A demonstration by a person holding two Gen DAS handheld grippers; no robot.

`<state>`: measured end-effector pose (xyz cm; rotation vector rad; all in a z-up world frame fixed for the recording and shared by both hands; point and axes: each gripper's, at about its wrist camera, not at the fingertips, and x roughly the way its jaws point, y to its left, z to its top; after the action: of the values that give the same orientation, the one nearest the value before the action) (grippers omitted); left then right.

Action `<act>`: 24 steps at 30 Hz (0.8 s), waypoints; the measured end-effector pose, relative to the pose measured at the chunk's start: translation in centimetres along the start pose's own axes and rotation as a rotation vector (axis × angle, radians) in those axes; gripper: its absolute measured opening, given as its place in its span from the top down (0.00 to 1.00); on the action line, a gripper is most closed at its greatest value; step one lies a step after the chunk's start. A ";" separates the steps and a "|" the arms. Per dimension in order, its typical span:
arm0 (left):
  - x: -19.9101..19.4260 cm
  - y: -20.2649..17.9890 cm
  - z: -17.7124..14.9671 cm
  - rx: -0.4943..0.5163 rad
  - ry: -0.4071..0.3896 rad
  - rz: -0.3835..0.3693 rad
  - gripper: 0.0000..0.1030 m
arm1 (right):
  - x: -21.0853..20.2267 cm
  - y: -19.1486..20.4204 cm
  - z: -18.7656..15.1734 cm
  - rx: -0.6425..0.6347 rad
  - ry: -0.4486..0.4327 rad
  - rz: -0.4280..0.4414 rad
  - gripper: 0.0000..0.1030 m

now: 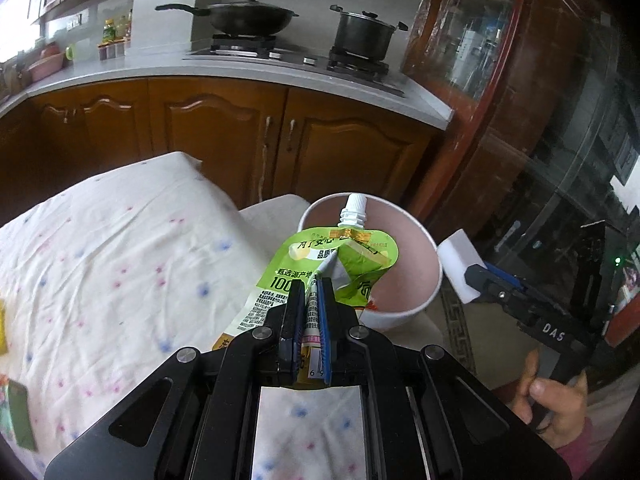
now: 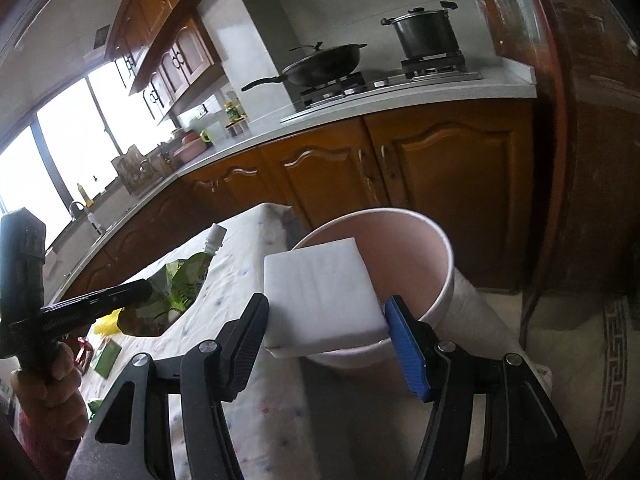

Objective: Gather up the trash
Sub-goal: 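Carry the juice pouch and white sponge to the bin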

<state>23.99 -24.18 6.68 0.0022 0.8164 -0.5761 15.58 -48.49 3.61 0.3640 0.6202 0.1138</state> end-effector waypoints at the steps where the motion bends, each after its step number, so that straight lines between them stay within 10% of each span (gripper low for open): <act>1: 0.4 -0.2 0.4 -0.003 0.005 -0.008 0.94 | 0.2 -0.3 0.2 0.003 0.000 0.000 0.40; 24: 9.1 -4.4 3.7 0.045 0.099 0.012 0.94 | 5.1 -4.2 2.6 0.012 0.083 -0.034 0.40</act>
<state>29.32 -33.09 3.90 0.0773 0.8986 -0.5861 21.21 -52.10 1.29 0.3616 0.7091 0.0925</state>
